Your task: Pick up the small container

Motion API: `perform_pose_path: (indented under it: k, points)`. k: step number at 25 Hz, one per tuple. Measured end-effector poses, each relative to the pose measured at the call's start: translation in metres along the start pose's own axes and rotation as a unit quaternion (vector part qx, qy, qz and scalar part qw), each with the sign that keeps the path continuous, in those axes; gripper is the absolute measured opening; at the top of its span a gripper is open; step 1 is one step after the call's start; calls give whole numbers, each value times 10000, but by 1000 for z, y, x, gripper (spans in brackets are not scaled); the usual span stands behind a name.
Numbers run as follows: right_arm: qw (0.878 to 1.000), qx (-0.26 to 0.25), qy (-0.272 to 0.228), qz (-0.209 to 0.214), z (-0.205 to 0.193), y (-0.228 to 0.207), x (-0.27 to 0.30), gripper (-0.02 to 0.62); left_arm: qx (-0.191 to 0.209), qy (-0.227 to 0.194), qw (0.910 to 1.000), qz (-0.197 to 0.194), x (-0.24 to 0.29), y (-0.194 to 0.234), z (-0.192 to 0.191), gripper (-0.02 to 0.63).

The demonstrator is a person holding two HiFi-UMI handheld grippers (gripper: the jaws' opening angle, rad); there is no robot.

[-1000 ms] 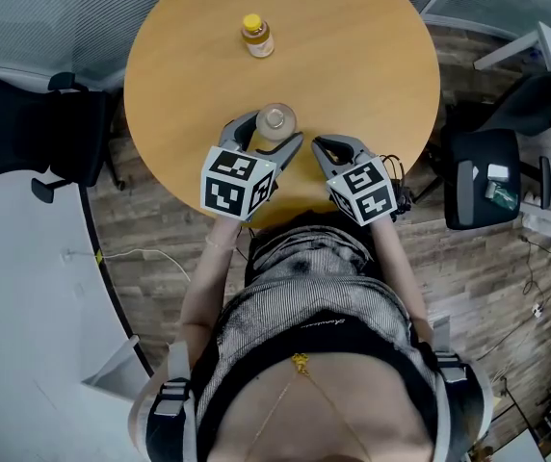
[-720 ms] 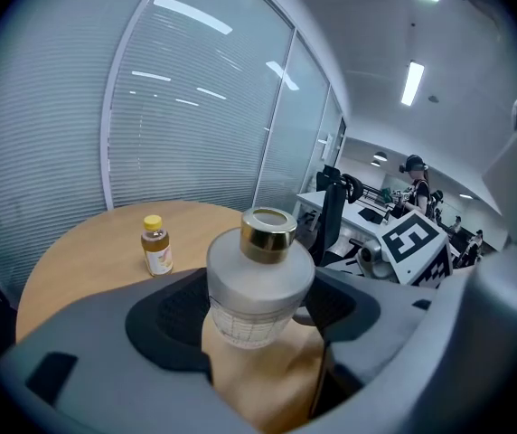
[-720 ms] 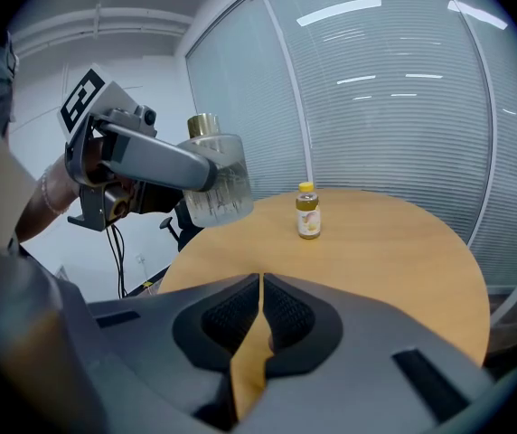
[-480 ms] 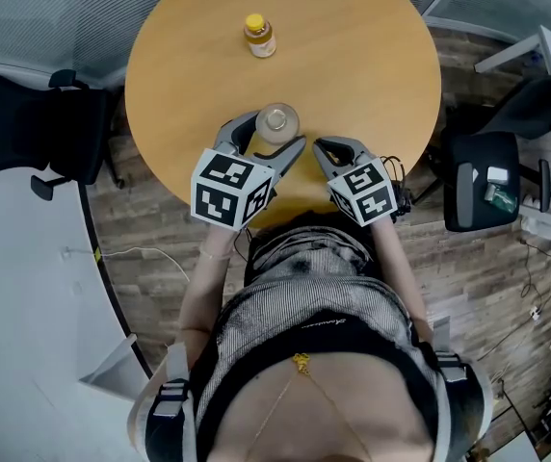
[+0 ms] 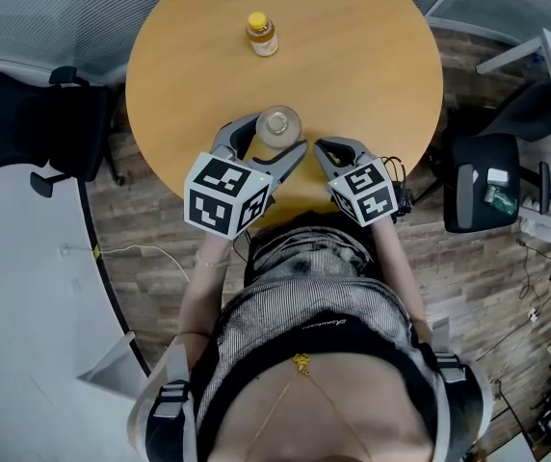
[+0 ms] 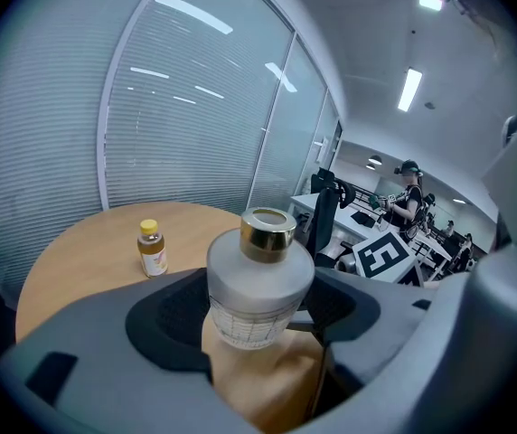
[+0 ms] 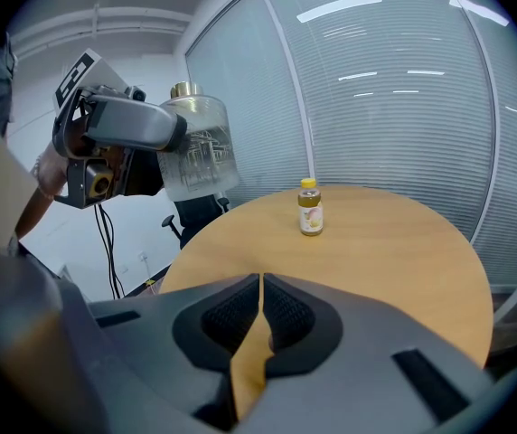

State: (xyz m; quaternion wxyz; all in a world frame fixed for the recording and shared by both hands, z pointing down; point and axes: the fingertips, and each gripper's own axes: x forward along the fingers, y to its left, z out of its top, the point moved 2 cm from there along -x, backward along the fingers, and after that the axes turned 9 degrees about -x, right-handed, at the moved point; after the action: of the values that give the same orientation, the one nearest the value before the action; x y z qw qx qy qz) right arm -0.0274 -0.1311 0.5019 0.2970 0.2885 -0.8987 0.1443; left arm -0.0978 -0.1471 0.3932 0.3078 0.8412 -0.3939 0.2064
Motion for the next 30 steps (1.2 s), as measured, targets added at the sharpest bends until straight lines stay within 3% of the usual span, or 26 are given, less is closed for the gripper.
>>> perform_pose_path:
  k: [30]
  points:
    - [9996,-97,221,160,-7,4,5,28,-72,50,9999,-91,6,0,-2,337]
